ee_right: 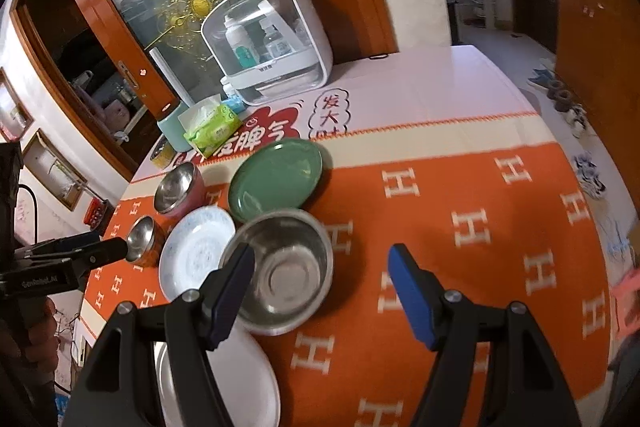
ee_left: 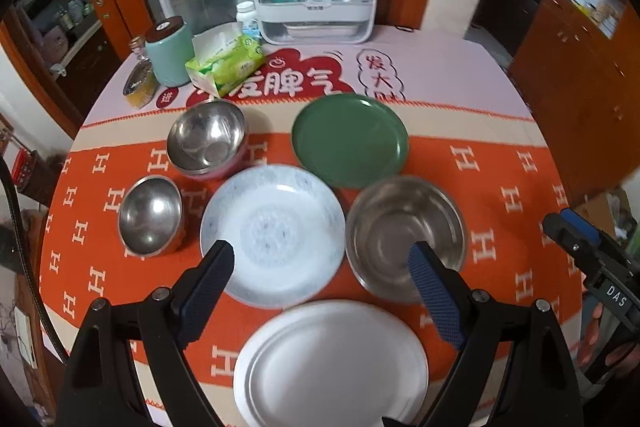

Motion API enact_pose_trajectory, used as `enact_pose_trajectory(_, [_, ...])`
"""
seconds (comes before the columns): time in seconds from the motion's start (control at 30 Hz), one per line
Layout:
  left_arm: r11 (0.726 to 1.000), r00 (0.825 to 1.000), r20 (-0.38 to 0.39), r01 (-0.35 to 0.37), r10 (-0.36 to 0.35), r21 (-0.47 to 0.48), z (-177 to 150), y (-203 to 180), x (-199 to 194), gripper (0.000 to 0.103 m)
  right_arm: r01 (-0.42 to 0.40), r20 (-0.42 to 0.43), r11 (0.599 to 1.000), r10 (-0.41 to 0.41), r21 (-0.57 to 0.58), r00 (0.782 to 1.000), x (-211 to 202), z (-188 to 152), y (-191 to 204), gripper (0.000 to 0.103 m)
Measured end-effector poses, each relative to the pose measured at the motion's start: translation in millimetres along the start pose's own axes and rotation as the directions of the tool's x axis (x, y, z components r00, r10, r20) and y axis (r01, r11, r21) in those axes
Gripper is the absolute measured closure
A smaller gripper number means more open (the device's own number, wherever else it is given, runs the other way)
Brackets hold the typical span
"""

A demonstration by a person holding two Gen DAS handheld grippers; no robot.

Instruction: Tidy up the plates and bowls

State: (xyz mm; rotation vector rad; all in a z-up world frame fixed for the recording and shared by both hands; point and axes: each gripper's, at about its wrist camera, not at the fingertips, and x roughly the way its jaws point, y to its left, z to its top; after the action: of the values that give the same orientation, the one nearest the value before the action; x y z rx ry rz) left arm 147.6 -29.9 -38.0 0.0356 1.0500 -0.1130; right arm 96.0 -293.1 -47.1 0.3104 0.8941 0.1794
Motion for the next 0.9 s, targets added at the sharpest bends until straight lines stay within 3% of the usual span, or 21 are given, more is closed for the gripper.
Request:
enact_pose_trajectory(0.27, [0.997,0.998,0.010,-0.067,0.067,-0.026,48.0,2.1,27.7,0.015,-0.078,0.017,0.997,0.079,-0.024,0.997,43.4,61.1,-8.4,0.033])
enact_pose_trajectory(0.47, [0.995,0.996,0.004,-0.086,0.087,-0.045,78.7,10.8,54.6,0.015,-0.100,0.019,0.994,0.100,-0.034,0.995,77.2,88.8,-7.7,0.033])
enact_pose_trajectory(0.9, [0.995,0.995,-0.076,-0.075,0.069,-0.072,106.4,21.9,118.1,0.015,-0.124,-0.092,0.992,0.120,-0.036,0.988,143.4,91.4,-6.1,0.033])
